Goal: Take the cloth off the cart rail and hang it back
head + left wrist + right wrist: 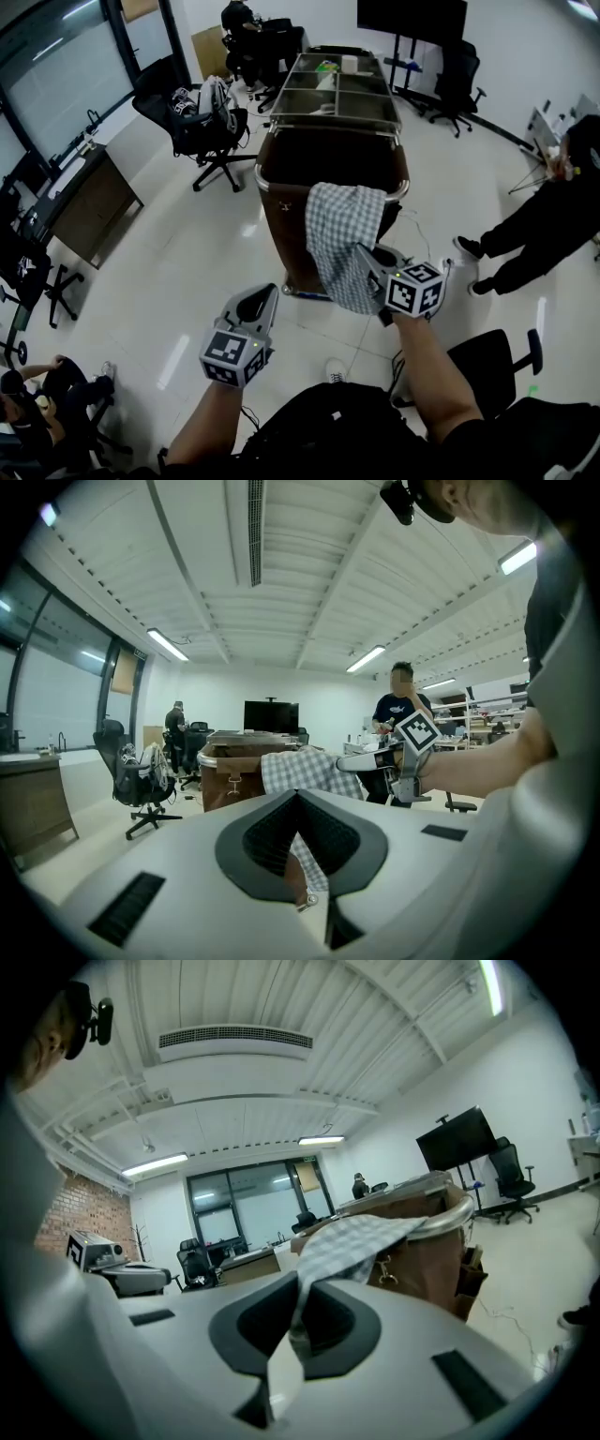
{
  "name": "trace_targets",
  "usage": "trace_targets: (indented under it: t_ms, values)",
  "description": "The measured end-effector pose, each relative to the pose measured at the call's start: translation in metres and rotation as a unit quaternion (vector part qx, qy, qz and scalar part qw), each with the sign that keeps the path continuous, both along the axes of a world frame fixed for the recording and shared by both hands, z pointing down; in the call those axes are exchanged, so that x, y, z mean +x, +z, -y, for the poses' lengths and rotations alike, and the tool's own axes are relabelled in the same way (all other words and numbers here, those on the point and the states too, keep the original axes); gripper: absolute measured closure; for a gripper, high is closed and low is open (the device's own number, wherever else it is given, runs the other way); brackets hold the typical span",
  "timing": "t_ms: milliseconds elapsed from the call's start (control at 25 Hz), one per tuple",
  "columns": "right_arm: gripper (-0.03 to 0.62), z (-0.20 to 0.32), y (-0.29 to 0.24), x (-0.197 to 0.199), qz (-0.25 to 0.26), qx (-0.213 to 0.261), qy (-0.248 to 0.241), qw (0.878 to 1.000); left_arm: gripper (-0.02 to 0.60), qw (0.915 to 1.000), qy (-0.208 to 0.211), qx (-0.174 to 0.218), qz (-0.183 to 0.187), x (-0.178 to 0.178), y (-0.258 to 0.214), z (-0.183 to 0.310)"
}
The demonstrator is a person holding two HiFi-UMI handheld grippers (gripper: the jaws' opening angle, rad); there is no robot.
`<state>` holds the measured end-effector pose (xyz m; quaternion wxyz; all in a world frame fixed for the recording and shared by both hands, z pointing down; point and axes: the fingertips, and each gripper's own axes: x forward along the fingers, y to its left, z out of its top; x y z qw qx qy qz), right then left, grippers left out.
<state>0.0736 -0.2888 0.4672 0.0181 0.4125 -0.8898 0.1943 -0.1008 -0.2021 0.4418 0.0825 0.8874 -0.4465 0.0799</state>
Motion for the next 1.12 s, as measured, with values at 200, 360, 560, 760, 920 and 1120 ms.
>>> trace_targets:
  t_ms: [200, 360, 560, 760, 920, 1120]
  values:
    - [0.579, -0.059, -0.004, -0.01, 0.007, 0.004, 0.003, 1.0, 0.581, 0.9999, 0.01, -0.001, -0.008, -0.012, 0.002, -0.032]
    - [0.579, -0.107, -0.005, -0.019, 0.012, 0.005, 0.002, 1.0, 0.581, 0.9995, 0.028, -0.01, -0.014, -0.012, 0.01, -0.057]
    - [0.579, -0.157, -0.007, -0.024, 0.009, 0.006, -0.005, 1.0, 0.581, 0.9987, 0.043, -0.009, -0.024, -0.007, 0.013, -0.076]
    - [0.579, -0.193, -0.017, -0.027, 0.016, 0.012, -0.021, 1.0, 0.581, 0.9984, 0.05, 0.0, -0.026, 0.0, 0.006, -0.084]
    - [0.579, -0.222, -0.021, -0.025, 0.018, 0.014, -0.037, 0.999, 0.581, 0.9986, 0.042, 0.007, -0.031, 0.004, 0.001, -0.09]
    - [0.579, -0.237, -0.016, -0.012, 0.017, 0.005, -0.051, 0.999, 0.581, 0.9991, 0.021, 0.004, -0.038, 0.014, 0.0, -0.101]
